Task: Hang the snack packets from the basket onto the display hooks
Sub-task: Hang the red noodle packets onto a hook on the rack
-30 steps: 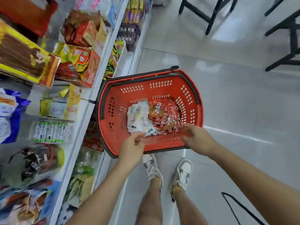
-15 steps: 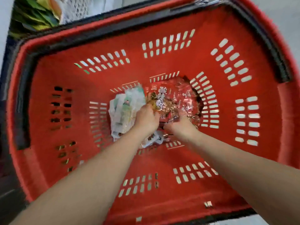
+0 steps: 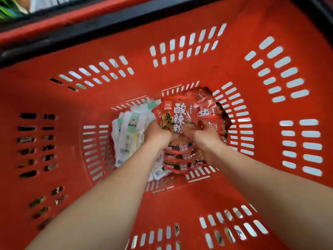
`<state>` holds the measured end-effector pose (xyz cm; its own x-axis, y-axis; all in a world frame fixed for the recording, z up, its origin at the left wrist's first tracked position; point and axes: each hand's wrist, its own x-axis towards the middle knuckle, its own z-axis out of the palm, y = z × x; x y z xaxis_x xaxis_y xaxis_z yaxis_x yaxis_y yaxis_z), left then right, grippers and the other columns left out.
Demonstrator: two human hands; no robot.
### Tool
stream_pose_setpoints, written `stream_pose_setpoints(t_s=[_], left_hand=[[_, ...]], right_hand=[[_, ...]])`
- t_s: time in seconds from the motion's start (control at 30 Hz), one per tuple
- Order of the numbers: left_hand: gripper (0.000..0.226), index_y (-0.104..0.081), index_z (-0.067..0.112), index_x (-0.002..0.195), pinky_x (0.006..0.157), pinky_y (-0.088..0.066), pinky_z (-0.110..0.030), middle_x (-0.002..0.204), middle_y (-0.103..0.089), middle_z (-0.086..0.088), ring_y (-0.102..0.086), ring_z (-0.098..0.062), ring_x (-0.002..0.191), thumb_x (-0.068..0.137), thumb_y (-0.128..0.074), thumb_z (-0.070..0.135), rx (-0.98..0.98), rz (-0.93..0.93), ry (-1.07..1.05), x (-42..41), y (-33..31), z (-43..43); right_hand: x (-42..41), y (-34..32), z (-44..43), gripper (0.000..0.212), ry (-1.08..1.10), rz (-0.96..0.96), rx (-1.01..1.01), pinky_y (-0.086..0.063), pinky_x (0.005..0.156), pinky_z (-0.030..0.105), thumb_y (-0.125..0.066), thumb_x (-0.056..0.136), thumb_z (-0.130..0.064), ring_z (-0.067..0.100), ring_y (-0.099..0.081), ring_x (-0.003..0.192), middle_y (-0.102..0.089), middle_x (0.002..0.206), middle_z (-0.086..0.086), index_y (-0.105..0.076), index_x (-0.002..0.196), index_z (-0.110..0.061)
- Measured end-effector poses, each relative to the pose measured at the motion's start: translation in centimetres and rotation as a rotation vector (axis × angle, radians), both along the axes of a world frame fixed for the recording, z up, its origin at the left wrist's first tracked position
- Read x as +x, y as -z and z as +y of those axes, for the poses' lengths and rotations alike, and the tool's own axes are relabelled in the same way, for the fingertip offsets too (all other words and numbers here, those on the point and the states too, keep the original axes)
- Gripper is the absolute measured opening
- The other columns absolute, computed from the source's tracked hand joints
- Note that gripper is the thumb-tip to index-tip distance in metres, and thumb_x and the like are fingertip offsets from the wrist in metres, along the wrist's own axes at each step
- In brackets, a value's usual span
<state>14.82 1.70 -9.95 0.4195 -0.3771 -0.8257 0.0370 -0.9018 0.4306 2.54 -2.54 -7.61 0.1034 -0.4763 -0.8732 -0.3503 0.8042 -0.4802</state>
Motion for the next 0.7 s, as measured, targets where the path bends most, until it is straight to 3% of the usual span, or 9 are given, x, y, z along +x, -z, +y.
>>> stream_pose_setpoints(t_s=[0.1,0.2,0.33,0.43,0.53,0.6,0.7], left_hand=[[0.032,-0.063,0.018,0.106,0.081,-0.053,-0.031,0.096,-0.070,0.005,-0.067,-0.014,0.088,0.079,-0.076,0.006,-0.090,0.103,-0.058,0.1,-2.0,1.0],[0.032,-0.057,0.019,0.116,0.088,-0.055,-0.041,0.108,-0.069,-0.001,-0.068,-0.019,0.096,0.086,-0.069,0.012,-0.192,0.139,-0.154,-0.2,-4.2,1.6],[0.029,-0.057,0.026,0.094,0.077,-0.058,-0.037,0.102,-0.072,-0.002,-0.071,-0.018,0.090,0.088,-0.063,-0.001,-0.282,0.235,-0.357,-0.4,-9.0,2.4],[0.038,-0.060,0.020,0.110,0.071,-0.059,-0.033,0.101,-0.074,0.001,-0.072,-0.017,0.091,0.084,-0.064,-0.007,-0.338,0.268,-0.469,-0.3,-13.3,3.3],[0.076,-0.037,0.026,0.143,0.083,-0.056,-0.037,0.121,-0.064,0.002,-0.064,-0.017,0.110,0.082,-0.067,-0.007,-0.392,0.285,-0.563,0.2,-18.7,3.5],[0.086,-0.033,0.042,0.142,0.085,-0.056,-0.042,0.128,-0.061,0.001,-0.063,-0.017,0.112,0.077,-0.075,0.004,-0.455,0.305,-0.558,0.9,-22.8,3.5],[0.086,-0.042,0.053,0.124,0.088,-0.054,-0.053,0.129,-0.060,-0.006,-0.062,-0.025,0.114,0.061,-0.090,0.019,-0.500,0.194,-0.423,1.6,-29.2,3.0]], right_hand=[[-0.2,-0.7,-0.2,0.030,0.084,-0.045,0.076,-0.056,0.065,0.034,-0.076,0.082,-0.017,0.022,-0.072,0.081,-0.074,0.099,0.005,-0.063,0.109,-0.015],[-0.1,-2.4,-0.4,0.035,0.049,-0.112,0.081,-0.058,0.081,0.044,-0.076,0.082,-0.017,0.024,-0.072,0.089,-0.074,0.100,0.003,-0.060,0.113,-0.017],[-0.2,-6.7,-0.5,0.034,-0.075,-0.172,0.029,-0.057,0.085,0.047,-0.073,0.082,-0.005,0.024,-0.072,0.091,-0.074,0.101,0.004,-0.060,0.110,-0.019],[-0.5,-11.6,-0.1,0.032,-0.174,-0.190,-0.068,-0.059,0.082,0.041,-0.071,0.084,-0.003,0.017,-0.073,0.088,-0.074,0.098,-0.001,-0.060,0.107,-0.022],[-0.7,-16.7,0.8,0.038,-0.315,-0.109,-0.223,-0.056,0.089,0.040,-0.070,0.085,-0.006,0.012,-0.069,0.097,-0.071,0.107,-0.006,-0.058,0.115,-0.025],[-0.8,-20.7,1.2,0.050,-0.438,-0.082,-0.331,-0.051,0.098,0.038,-0.073,0.084,-0.012,0.008,-0.063,0.107,-0.067,0.116,-0.011,-0.055,0.127,-0.027],[-0.6,-27.7,1.4,0.052,-0.513,-0.079,-0.460,-0.041,0.095,0.009,-0.074,0.084,-0.014,-0.014,-0.055,0.097,-0.057,0.104,-0.035,-0.052,0.124,-0.038]])
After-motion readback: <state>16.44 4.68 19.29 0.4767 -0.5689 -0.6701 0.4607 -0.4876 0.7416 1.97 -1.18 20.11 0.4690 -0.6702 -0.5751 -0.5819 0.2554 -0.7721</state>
